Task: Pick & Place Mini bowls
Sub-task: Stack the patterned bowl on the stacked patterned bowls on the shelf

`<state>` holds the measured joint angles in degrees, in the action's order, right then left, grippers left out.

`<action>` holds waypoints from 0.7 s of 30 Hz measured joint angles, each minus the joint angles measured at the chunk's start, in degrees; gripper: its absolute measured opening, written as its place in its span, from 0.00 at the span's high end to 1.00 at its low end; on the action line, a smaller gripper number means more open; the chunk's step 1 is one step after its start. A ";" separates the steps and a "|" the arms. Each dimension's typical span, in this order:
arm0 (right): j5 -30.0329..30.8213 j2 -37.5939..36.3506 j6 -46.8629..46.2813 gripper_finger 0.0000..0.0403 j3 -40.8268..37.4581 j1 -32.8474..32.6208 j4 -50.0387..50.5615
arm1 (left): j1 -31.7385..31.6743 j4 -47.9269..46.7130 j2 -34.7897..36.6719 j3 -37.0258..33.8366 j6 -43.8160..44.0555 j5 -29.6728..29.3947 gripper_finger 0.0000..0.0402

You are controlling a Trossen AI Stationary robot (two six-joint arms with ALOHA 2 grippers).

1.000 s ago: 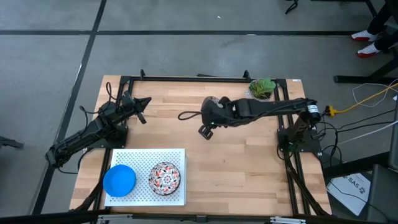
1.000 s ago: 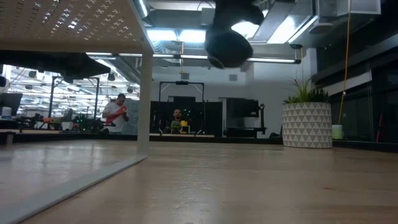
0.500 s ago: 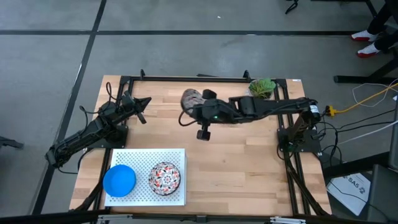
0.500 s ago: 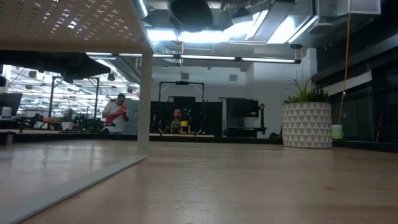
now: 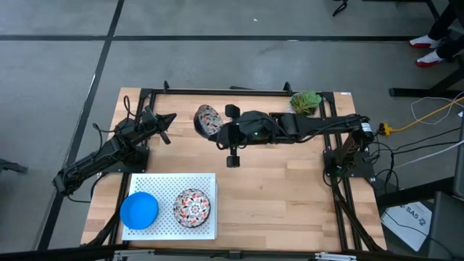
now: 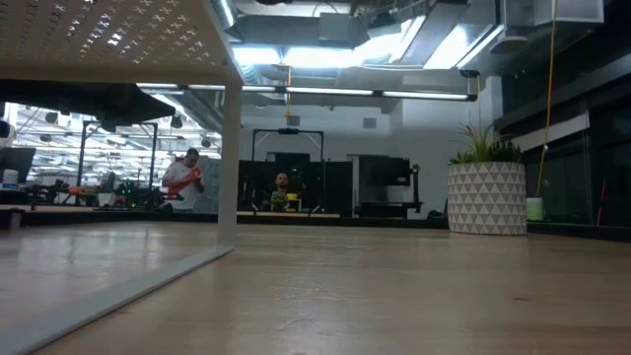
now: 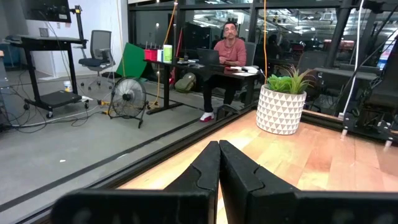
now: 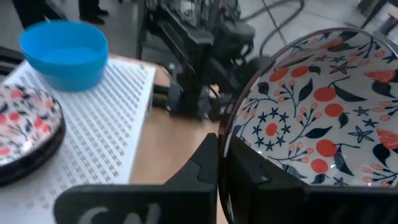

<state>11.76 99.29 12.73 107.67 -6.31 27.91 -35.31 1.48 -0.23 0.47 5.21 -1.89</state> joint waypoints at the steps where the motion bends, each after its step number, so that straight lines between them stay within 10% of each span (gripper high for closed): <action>1: -0.68 0.00 0.02 0.96 0.01 0.00 -0.86 | 0.00 0.00 0.00 0.01 0.00 -0.01 0.99; 21: -3.81 0.07 6.97 0.96 0.01 -4.84 -3.21 | 0.01 0.01 -0.02 0.02 0.00 0.00 0.99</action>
<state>7.94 99.36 19.71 107.68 -11.15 24.70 -35.30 1.49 -0.25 0.49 5.21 -1.89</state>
